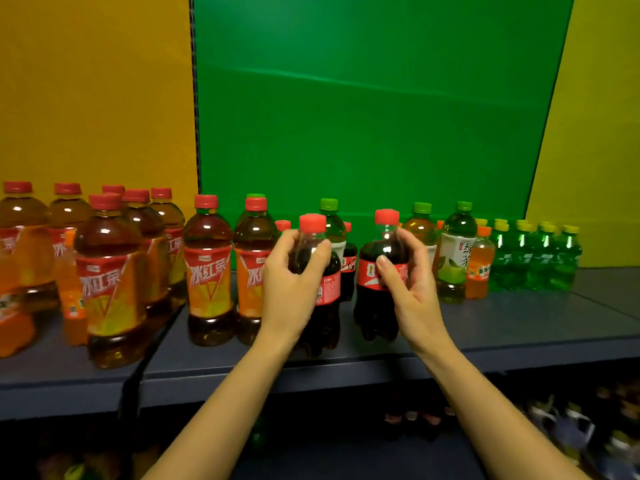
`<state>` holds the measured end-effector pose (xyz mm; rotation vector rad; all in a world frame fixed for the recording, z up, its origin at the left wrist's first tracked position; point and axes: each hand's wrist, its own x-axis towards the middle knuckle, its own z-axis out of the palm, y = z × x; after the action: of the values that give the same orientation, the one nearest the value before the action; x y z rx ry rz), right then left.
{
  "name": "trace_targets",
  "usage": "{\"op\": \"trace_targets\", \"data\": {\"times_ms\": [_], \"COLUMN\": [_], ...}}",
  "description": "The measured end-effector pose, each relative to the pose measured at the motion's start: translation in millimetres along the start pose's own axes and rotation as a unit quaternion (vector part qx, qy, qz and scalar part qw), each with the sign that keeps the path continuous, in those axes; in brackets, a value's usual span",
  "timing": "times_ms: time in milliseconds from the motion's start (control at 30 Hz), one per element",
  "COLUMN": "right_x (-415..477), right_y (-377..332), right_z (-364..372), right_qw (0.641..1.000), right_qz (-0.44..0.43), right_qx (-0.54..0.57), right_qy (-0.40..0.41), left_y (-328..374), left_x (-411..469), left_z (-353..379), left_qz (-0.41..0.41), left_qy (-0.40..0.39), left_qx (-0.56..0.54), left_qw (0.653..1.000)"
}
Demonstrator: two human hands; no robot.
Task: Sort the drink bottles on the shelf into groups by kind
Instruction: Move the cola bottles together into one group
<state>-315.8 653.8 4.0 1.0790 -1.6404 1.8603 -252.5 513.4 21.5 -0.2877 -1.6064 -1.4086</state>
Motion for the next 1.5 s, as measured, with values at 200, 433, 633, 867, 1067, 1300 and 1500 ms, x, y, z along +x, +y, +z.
{"op": "trace_targets", "data": {"times_ms": [200,433,633,867,1067,1300,1500], "right_x": [0.9,8.9,9.0,11.2,9.7,-1.6,-5.9], "right_y": [48.7,79.1,92.2,101.5,96.2,75.3,36.7], "right_z": [-9.0,-4.7,-0.6,2.0,-1.0,6.6,63.2], "right_qw": [0.999,0.996,0.997,0.993,0.994,0.989,0.988], "right_qz": [0.047,0.077,0.075,0.086,0.074,-0.089,-0.140], "right_qx": [0.006,0.015,-0.010,-0.066,-0.084,-0.105,-0.066], "right_qy": [-0.016,-0.044,-0.035,-0.045,-0.017,0.059,0.004], "left_y": [-32.5,-62.6,-84.9,-90.6,-86.3,-66.1,-61.6], "left_x": [-16.0,-17.4,-25.7,-25.2,-29.7,-36.1,-12.9], "left_z": [28.2,43.8,43.6,44.7,35.4,-27.9,-92.0], "left_qz": [-0.028,-0.039,0.033,0.000,-0.014,0.147,0.072], "left_qy": [0.026,0.040,0.025,0.017,-0.005,0.138,0.195], "left_qx": [0.079,0.121,0.298,0.320,0.341,0.332,0.333], "left_qw": [0.996,0.991,0.954,0.947,0.940,0.922,0.920]}}
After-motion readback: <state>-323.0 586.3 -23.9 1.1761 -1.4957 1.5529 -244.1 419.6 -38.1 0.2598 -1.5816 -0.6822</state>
